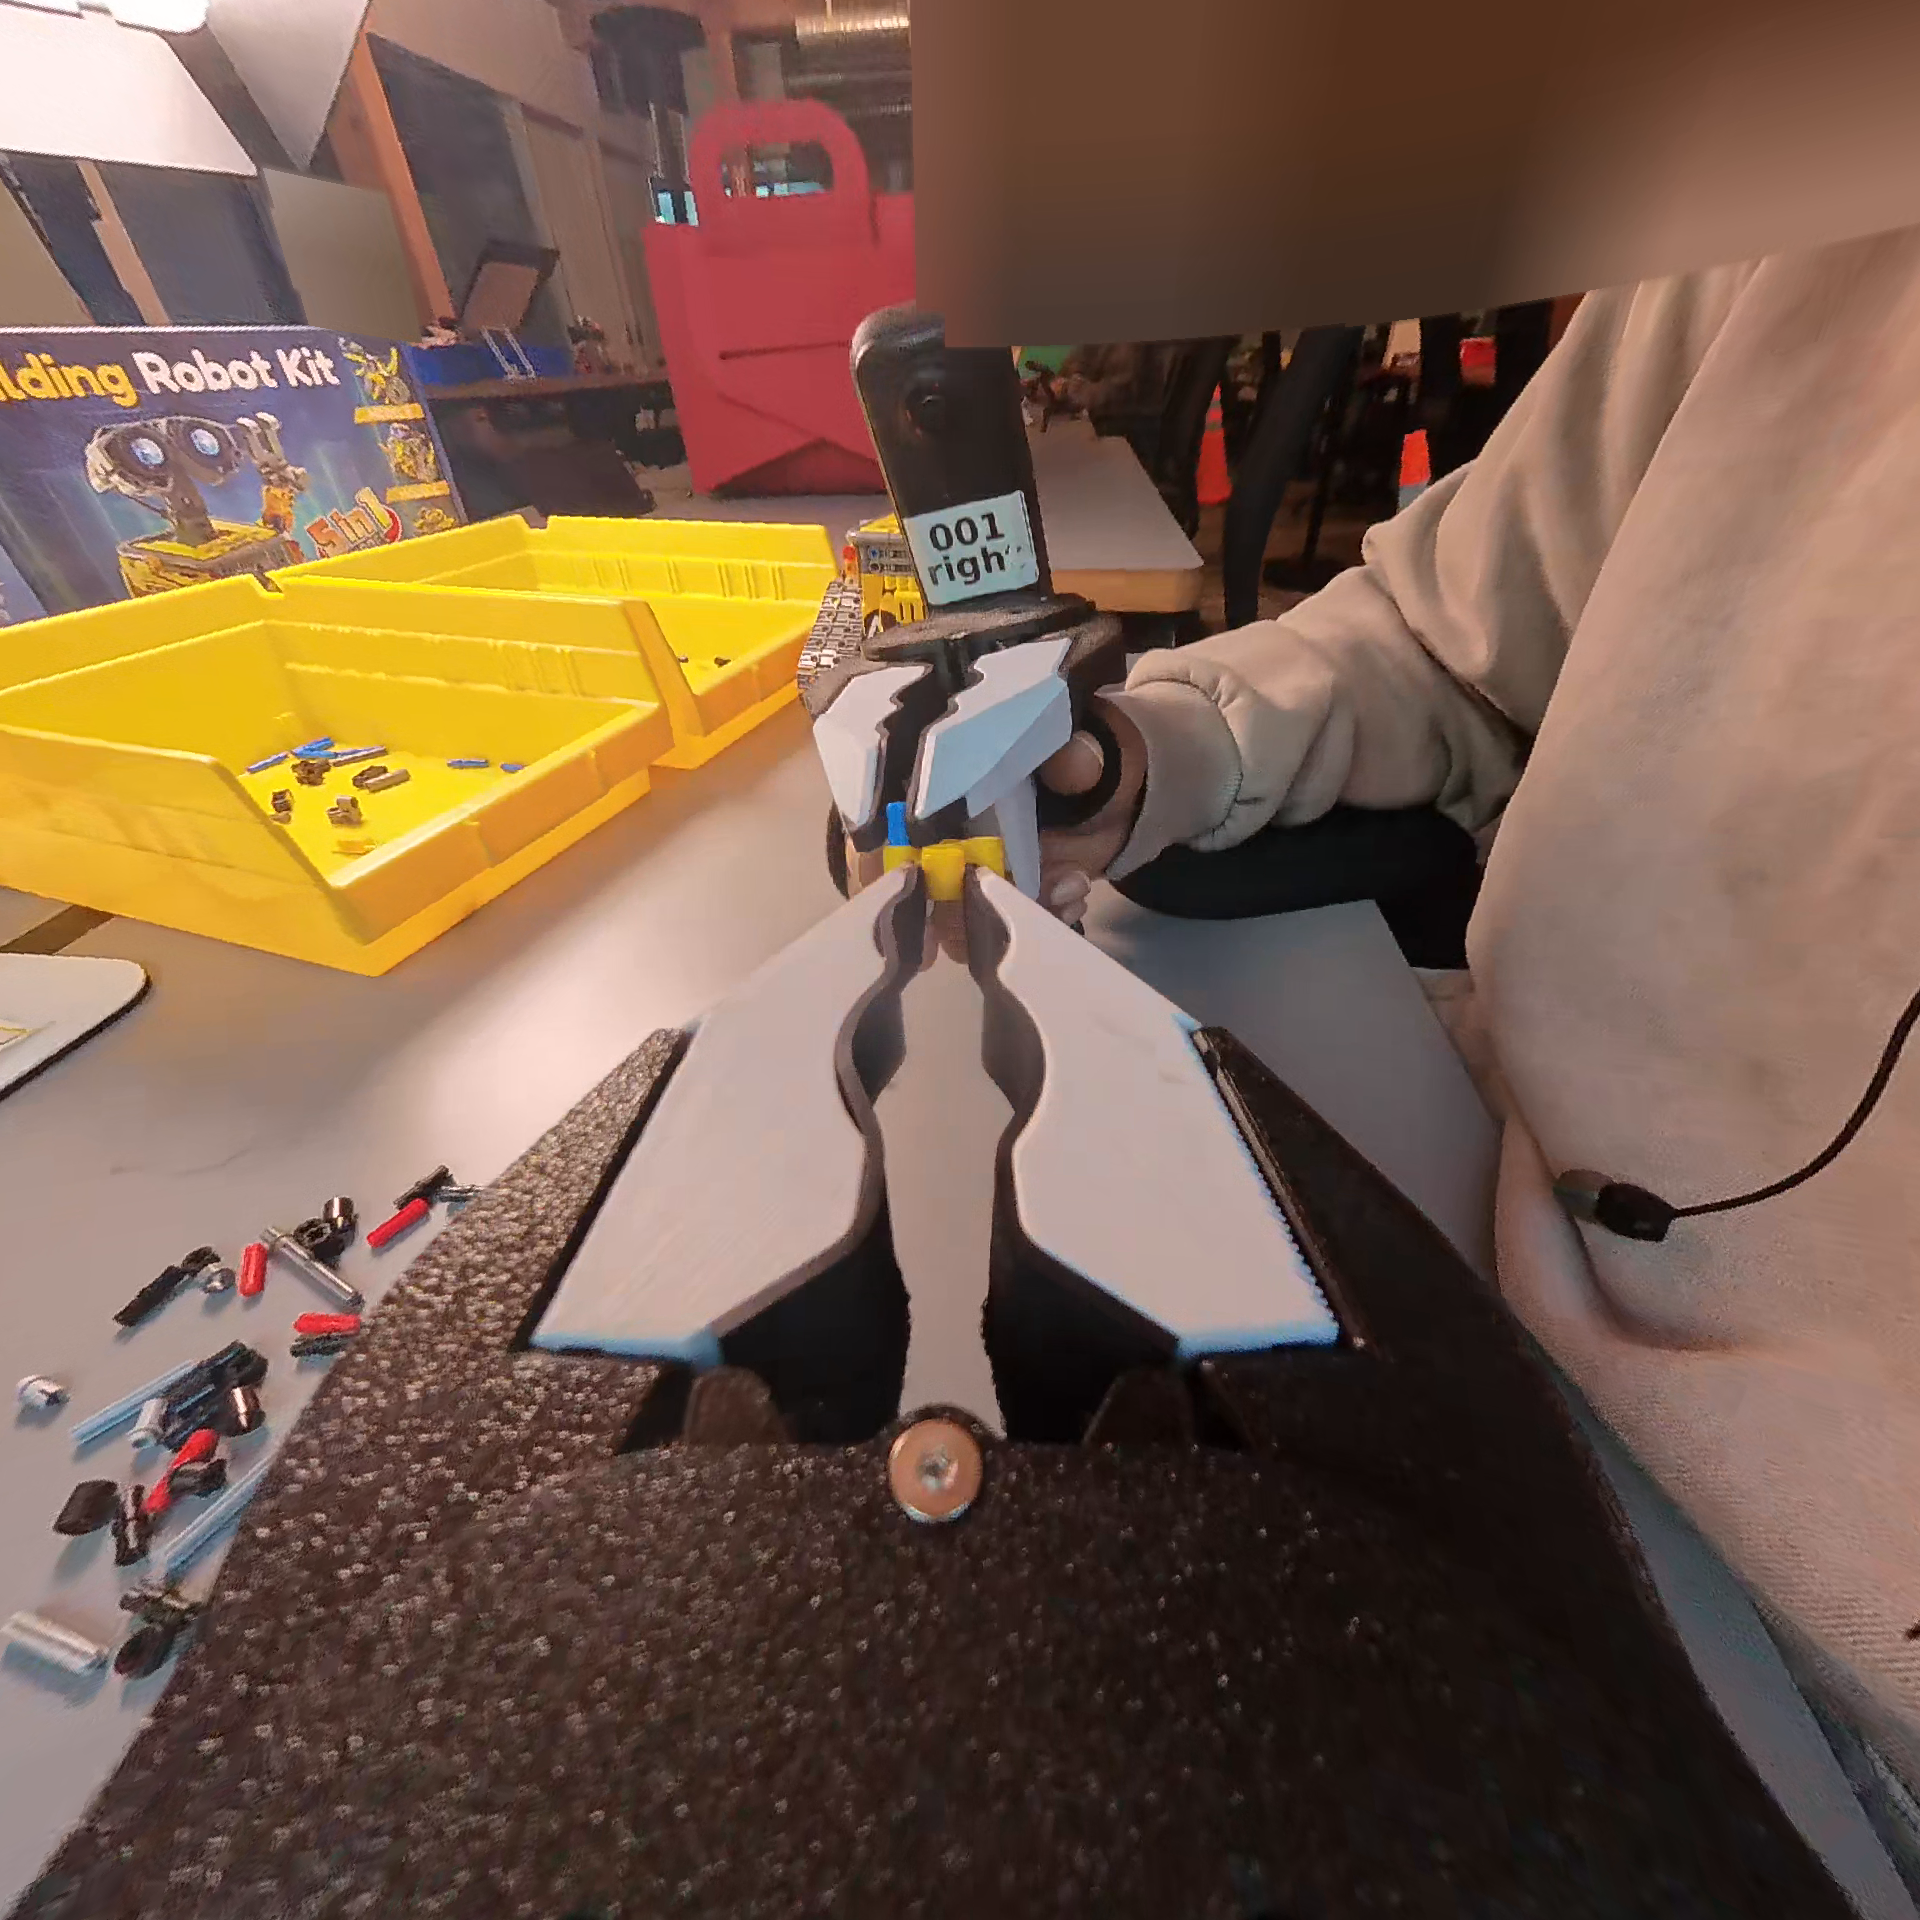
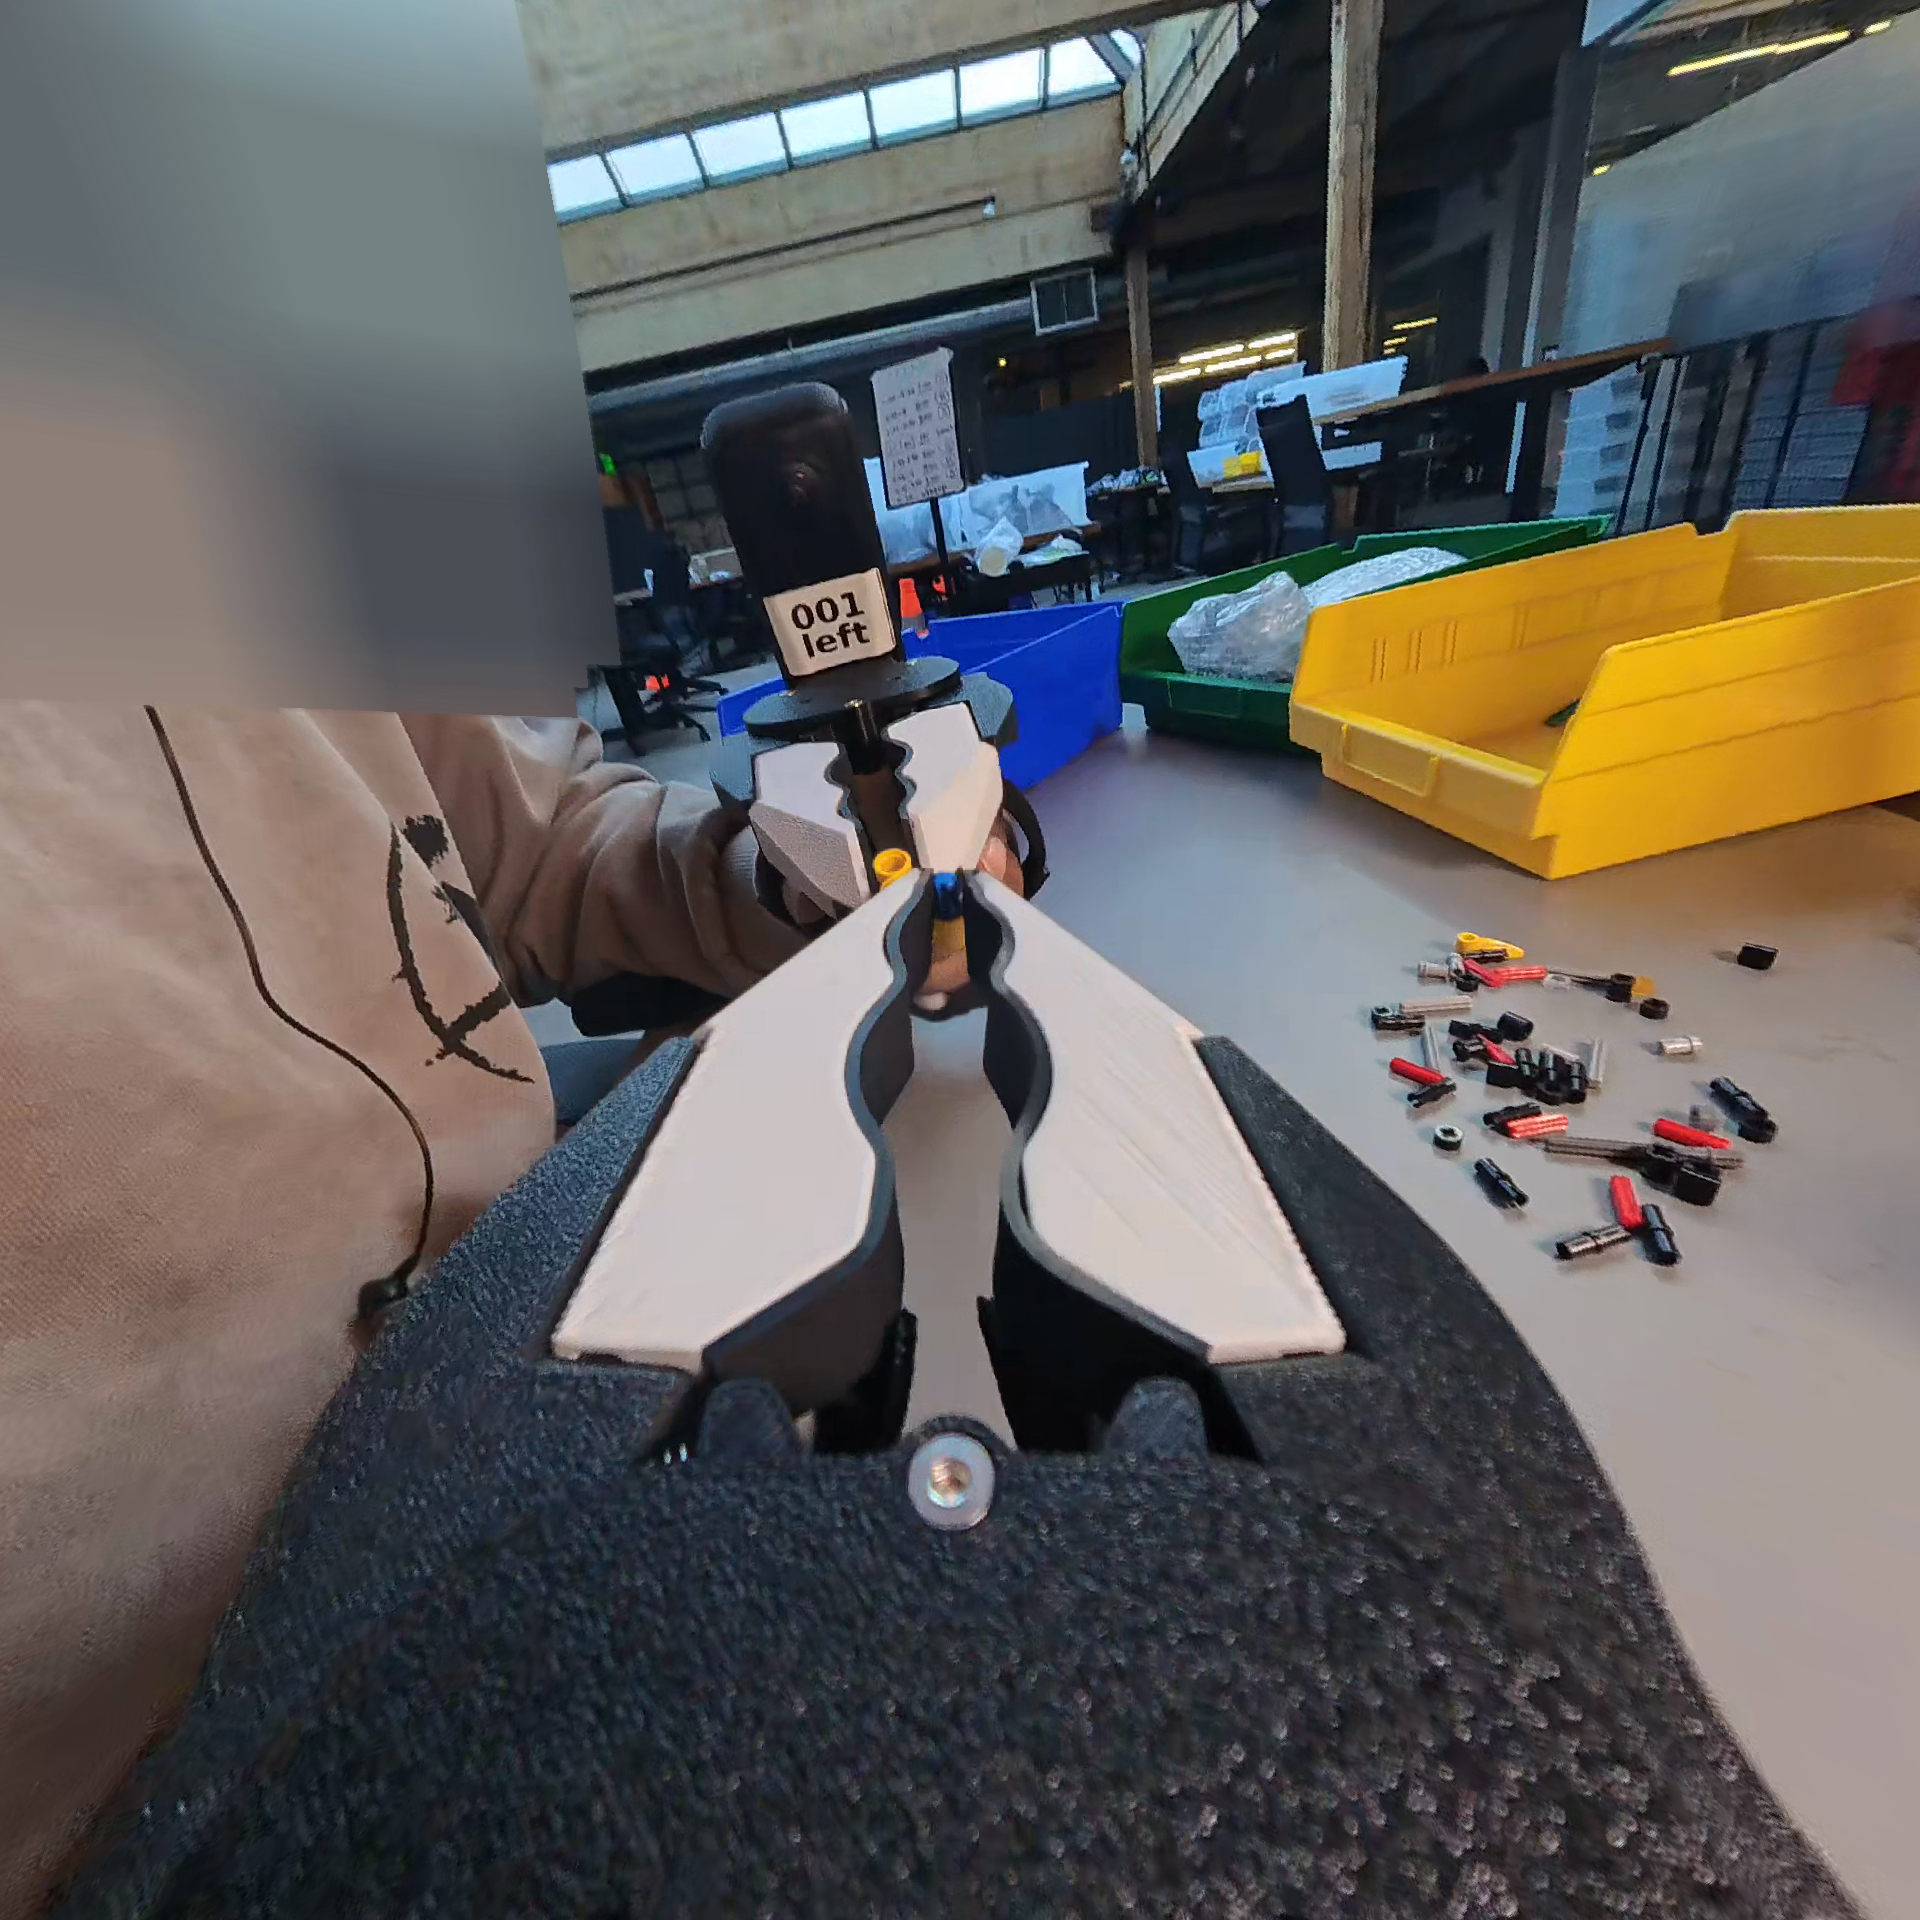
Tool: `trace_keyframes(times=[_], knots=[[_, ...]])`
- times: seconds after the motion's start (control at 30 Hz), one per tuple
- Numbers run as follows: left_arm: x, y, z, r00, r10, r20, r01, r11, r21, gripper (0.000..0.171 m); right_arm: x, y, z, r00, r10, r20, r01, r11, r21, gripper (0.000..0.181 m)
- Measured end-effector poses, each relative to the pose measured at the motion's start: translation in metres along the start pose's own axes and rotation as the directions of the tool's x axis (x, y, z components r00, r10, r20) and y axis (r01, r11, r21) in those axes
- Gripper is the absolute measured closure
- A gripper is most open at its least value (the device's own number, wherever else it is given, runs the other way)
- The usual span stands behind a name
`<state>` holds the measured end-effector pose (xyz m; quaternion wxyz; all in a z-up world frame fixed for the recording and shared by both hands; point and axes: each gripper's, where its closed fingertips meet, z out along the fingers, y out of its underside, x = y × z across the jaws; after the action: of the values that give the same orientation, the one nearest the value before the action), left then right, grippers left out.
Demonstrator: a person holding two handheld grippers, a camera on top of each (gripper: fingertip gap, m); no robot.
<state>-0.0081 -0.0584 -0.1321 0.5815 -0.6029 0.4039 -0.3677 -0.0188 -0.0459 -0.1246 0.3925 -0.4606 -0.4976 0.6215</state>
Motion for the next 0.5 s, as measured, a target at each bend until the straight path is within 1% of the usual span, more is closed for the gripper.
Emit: trace_keyframes(times=[0.1, 0.2, 0.5], knots=[[0.005, -0.006, 0.001, 1.0, -0.008, -0.03, 0.009, 0.999, 0.035, 0.165, -0.004, -0.007, 0.004, 0.999, 0.04, 0.024, -0.041, 0.998, 0.044, 0.171], [0.009, -0.012, 0.002, 0.999, 0.01, -0.031, -0.008, 0.998, 0.062, 0.165, -0.013, -0.013, 0.008, 0.998, 0.041, 0.052, -0.045, 0.996, 0.076, 0.179], [0.012, -0.022, 0.001, 0.998, -0.017, -0.055, 0.023, 0.993, 0.113, 0.165, -0.017, -0.023, 0.01, 0.998, 0.04, 0.049, -0.046, 0.99, 0.136, 0.179]])
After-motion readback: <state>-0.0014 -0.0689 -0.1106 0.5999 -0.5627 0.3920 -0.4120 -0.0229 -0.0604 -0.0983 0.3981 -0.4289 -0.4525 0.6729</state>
